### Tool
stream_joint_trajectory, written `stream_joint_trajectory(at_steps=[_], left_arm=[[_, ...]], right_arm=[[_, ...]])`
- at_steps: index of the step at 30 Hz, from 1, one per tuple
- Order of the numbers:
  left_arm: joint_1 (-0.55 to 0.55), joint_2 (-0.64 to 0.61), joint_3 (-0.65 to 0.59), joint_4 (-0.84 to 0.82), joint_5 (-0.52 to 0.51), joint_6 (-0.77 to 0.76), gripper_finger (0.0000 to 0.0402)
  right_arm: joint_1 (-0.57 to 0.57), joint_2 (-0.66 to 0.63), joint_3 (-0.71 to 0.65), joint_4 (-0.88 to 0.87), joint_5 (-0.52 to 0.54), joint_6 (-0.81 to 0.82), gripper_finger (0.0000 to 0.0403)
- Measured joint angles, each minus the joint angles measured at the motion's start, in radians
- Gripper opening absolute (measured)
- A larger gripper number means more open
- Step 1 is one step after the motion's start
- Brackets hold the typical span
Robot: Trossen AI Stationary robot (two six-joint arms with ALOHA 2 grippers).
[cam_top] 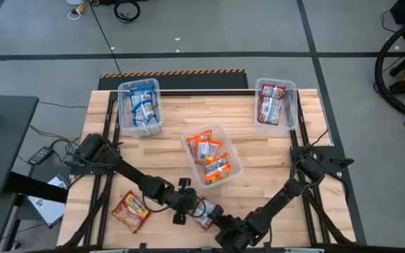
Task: Sort Maruchan noodles
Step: Put the red noodle pack into the right transparent bin
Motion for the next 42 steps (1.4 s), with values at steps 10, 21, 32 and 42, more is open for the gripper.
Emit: stream_joint_trajectory(at_steps=[10, 21, 32, 42], left_arm=[[-0.006, 0.000, 0.000, -0.009, 0.002, 0.000, 0.0141], [-0.003, -0.143, 0.001, -0.249, 0.001, 0.008, 0.0141], [-0.021, -0.481, 0.001, -0.628, 0.025, -0.202, 0.0141], [-0.115, -0.577, 0.001, -0.744, 0.162, -0.535, 0.0141]], right_arm=[[-0.024, 0.000, 0.000, 0.025, 0.096, -0.051, 0.0186], [-0.003, -0.022, 0.120, -0.201, 0.059, 0.055, 0.0094], [-0.059, -0.435, 0.296, -0.719, -0.550, 0.649, 0.0095], [-0.376, -0.820, 0.305, -1.254, -0.229, 0.978, 0.0095]])
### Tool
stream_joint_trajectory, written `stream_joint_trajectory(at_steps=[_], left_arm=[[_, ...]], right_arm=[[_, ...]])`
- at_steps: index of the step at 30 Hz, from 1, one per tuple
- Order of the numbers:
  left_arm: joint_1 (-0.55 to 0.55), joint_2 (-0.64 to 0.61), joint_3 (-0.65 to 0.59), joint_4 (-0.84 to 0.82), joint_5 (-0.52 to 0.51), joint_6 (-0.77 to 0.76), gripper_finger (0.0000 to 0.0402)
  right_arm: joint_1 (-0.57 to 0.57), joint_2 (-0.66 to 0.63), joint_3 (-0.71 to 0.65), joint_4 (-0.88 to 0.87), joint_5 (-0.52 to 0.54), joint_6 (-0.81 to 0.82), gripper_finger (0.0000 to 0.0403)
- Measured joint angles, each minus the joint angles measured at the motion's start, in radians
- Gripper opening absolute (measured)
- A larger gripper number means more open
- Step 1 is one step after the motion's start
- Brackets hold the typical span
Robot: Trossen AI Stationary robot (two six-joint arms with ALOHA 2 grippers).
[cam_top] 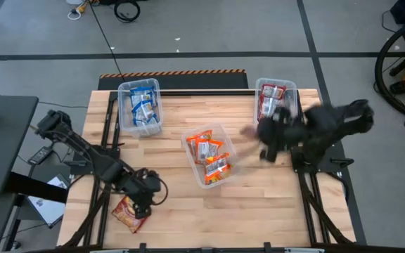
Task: Sort Maruchan noodles
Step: Put the red noodle pack into the right transparent bin
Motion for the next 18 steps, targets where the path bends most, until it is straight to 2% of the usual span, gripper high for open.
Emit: stream_joint_trajectory(at_steps=[3, 9, 13, 18], left_arm=[[-0.045, 0.000, 0.000, -0.011, 0.018, -0.110, 0.0142], [-0.147, 0.001, 0.000, -0.017, 0.016, -0.326, 0.0142], [-0.195, 0.001, 0.000, -0.045, 0.022, -0.401, 0.0142], [-0.184, -0.036, 0.000, -0.152, 0.062, -0.491, 0.0142]], right_arm=[[-0.170, -0.110, -0.070, 0.062, 0.002, -0.128, 0.0095], [-0.552, -0.250, -0.248, 0.026, -0.084, -0.432, 0.0094], [-0.773, -0.320, -0.421, 0.097, -0.205, -0.647, 0.0094], [-0.980, -0.319, -0.631, 0.242, -0.363, -0.807, 0.0094]])
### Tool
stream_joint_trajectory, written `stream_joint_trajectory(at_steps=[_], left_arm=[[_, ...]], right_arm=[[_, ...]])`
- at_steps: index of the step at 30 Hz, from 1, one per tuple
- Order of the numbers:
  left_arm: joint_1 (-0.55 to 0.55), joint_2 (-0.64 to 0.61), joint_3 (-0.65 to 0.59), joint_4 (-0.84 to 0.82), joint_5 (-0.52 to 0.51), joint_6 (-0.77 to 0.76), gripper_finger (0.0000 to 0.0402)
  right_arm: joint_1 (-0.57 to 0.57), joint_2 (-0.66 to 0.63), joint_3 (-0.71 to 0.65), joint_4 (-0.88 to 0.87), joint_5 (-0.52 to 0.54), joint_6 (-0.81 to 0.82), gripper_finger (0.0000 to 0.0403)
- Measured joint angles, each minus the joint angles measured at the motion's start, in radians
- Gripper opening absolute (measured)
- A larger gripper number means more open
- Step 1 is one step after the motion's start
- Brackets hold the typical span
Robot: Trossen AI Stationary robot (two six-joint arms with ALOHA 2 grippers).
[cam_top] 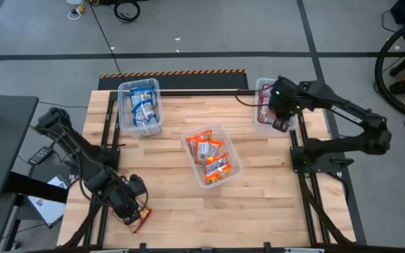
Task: Sort Maruchan noodles
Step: Put the red noodle pack into the right transparent bin
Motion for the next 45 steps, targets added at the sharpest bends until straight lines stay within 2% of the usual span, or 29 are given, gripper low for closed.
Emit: stream_joint_trajectory(at_steps=[6, 12, 19, 22, 29, 32, 34, 40, 45], left_arm=[[0.034, -0.070, 0.000, -0.014, 0.015, 0.001, 0.0142], [0.070, -0.102, 0.000, -0.014, 0.003, 0.011, 0.0142], [0.117, -0.101, 0.000, -0.018, 0.000, 0.058, 0.0142], [0.134, -0.101, 0.000, -0.018, 0.000, 0.059, 0.0142], [0.145, -0.101, 0.000, -0.018, -0.003, 0.059, 0.0142], [0.145, -0.101, 0.000, -0.025, -0.038, 0.068, 0.0142], [0.145, -0.101, 0.000, -0.033, -0.075, 0.077, 0.0142], [0.145, -0.101, 0.000, -0.032, -0.130, 0.096, 0.0142], [0.142, -0.101, 0.000, -0.033, -0.131, 0.097, 0.0142]], right_arm=[[-0.193, 0.090, -0.132, 0.145, -0.180, -0.107, 0.0094], [-0.314, 0.213, -0.156, 0.206, -0.275, -0.189, 0.0094], [-0.343, 0.358, -0.156, 0.215, -0.285, -0.247, 0.0094], [-0.340, 0.382, -0.156, 0.252, -0.244, -0.253, 0.0094], [-0.291, 0.299, -0.156, 0.395, -0.076, -0.268, 0.0094], [-0.270, 0.246, -0.156, 0.452, 0.006, -0.294, 0.0093], [-0.266, 0.234, -0.156, 0.460, 0.003, -0.307, 0.0093], [-0.282, 0.267, -0.172, 0.437, -0.106, -0.300, 0.0093], [-0.283, 0.309, -0.188, 0.420, -0.112, -0.273, 0.0096]])
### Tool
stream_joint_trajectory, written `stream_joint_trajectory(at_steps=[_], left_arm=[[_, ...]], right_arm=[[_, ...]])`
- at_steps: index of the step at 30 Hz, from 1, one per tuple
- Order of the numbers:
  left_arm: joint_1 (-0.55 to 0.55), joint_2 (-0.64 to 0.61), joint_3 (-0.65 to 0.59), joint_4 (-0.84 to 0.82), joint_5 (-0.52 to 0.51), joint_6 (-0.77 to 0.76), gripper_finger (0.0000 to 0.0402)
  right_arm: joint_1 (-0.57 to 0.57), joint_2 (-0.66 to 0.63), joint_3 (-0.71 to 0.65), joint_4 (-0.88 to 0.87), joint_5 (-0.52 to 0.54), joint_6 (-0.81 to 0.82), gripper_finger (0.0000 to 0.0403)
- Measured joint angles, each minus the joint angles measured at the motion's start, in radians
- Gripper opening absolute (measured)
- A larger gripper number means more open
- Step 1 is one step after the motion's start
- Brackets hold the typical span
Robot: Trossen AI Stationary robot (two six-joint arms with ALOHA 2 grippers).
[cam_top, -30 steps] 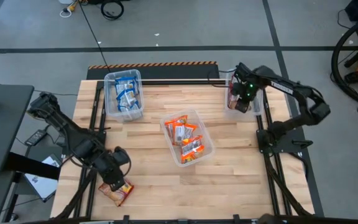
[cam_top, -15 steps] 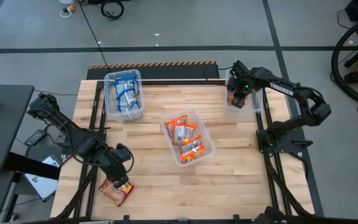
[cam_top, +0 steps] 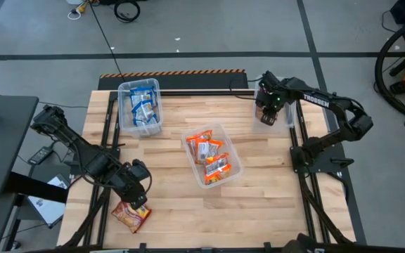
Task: Sort Maruchan noodles
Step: Put the red noodle pack into the right transparent bin
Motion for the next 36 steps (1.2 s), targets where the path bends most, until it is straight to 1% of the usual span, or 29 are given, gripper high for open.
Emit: stream_joint_trajectory(at_steps=[4, 12, 17, 22, 24, 27, 30, 33, 36], left_arm=[[0.000, 0.000, 0.000, -0.006, 0.000, 0.000, 0.0142], [0.000, 0.000, 0.000, -0.055, -0.001, 0.015, 0.0142], [0.000, 0.000, 0.000, -0.054, -0.001, 0.048, 0.0142], [0.000, 0.000, 0.000, -0.057, -0.001, 0.048, 0.0142], [0.000, 0.000, 0.000, -0.062, -0.012, 0.041, 0.0142], [0.000, 0.000, 0.000, -0.084, -0.023, 0.002, 0.0142], [-0.020, 0.000, 0.000, -0.102, -0.028, -0.046, 0.0147], [-0.046, 0.002, 0.000, -0.108, -0.030, -0.091, 0.0168], [-0.066, 0.011, 0.000, -0.091, -0.019, -0.111, 0.0198]], right_arm=[[-0.007, -0.003, 0.000, 0.045, -0.002, 0.021, 0.0113], [-0.021, -0.039, -0.003, 0.077, 0.041, 0.035, 0.0148], [-0.021, -0.064, -0.005, 0.079, 0.066, 0.036, 0.0154], [-0.022, -0.119, -0.006, 0.081, 0.145, 0.029, 0.0154], [-0.018, -0.144, 0.017, 0.065, 0.155, 0.030, 0.0154], [0.001, -0.191, 0.057, 0.044, 0.124, 0.060, 0.0154], [0.042, -0.252, 0.093, 0.057, 0.070, 0.141, 0.0154], [0.109, -0.318, 0.102, 0.097, 0.010, 0.222, 0.0154], [0.201, -0.383, 0.103, 0.135, -0.001, 0.266, 0.0154]])
